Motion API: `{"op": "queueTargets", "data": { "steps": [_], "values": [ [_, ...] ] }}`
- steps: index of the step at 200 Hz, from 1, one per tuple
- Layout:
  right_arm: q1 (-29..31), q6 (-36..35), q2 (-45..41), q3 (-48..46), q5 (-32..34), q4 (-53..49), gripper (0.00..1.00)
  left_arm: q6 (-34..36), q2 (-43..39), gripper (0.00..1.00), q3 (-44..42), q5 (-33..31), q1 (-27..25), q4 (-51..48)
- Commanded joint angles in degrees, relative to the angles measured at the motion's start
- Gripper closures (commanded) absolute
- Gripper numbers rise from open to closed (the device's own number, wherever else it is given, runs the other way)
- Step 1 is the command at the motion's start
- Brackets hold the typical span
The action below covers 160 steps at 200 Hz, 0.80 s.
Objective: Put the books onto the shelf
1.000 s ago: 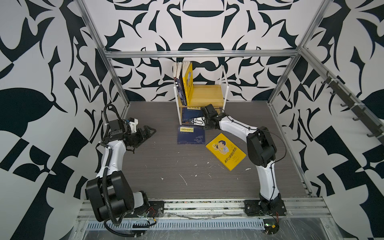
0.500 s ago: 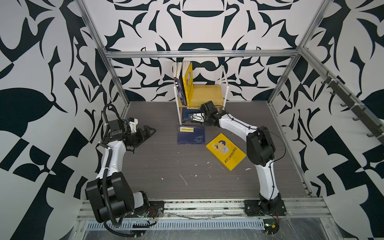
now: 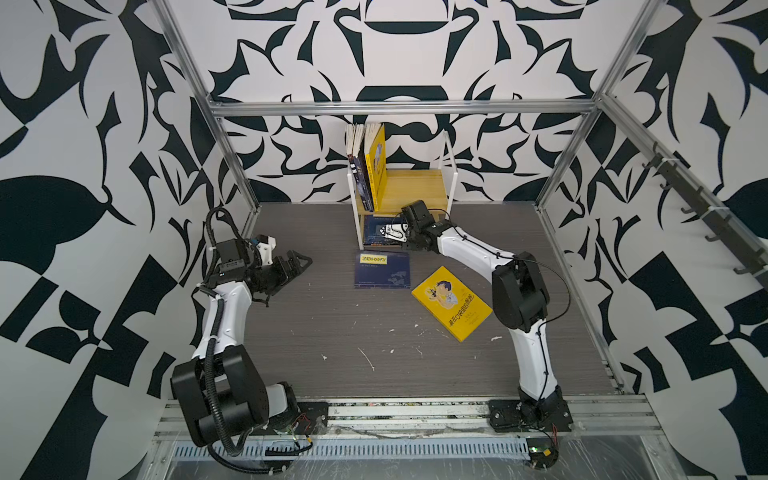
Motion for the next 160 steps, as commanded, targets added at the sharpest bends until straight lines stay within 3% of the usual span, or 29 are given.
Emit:
{"op": "queueTargets", "data": {
  "steps": [1, 80, 115, 160],
  "values": [
    [-0.32, 0.96, 0.31, 2.76, -0.89, 2.48, 0.57, 0.33, -1.46, 0.0, 0.53, 0.51, 0.26, -1.48],
    [-0.06, 5.89, -1.39, 3.44, -2.63, 1.7, 0.56, 0.6, -1.24, 0.0, 0.47, 0.51, 0.26, -1.48],
    [0.08, 15.28, -6.62, 1.58, -5.39, 0.74, 0.52, 2.47, -0.74, 0.0, 1.32, 1.66, -0.06, -1.83],
    [0.2, 35.01, -16.61, -9.26, -7.61, 4.3, 0.46, 6.18, 1.11, 0.0, 7.65, -2.33, -5.34, -1.74]
  ]
}}
